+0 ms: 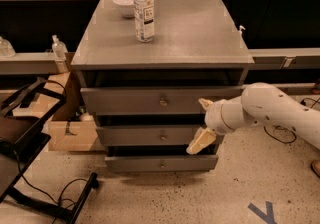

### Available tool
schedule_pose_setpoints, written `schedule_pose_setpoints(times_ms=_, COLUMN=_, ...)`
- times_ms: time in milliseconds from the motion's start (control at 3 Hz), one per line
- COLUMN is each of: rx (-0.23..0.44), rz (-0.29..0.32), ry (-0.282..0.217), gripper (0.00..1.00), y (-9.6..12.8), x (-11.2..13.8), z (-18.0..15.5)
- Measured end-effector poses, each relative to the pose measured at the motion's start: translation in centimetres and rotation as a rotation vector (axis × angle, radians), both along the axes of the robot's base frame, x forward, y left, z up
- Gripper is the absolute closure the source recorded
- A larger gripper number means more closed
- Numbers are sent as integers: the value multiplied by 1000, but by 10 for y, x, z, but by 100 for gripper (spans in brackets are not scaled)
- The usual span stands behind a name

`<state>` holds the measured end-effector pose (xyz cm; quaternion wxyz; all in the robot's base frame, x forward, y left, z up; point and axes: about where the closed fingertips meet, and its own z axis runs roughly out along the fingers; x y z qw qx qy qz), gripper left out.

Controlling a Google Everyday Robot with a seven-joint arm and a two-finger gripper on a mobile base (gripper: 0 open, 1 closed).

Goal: Open bottom drawer

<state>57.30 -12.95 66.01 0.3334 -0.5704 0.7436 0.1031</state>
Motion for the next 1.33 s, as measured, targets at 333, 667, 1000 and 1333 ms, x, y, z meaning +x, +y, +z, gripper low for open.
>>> schedule_pose_setpoints(times_ms=333, rx=-8, rz=13, ry=7, gripper=0, y=9, x=-5, z=-9)
schedule_pose_setpoints(times_ms=667, rx=-38, rz=-16, ry=42, gripper=0, y=10, x=-24, z=-56)
schedule_pose_setpoints(times_ms=1000, rx=-20, rz=-65, ry=24, gripper=0, y=8, x=-36, z=-119)
schedule_pose_setpoints(times_ms=1333, rx=-1, rz=-36, ry=-58, gripper=0, y=-5, x=-22, z=-183)
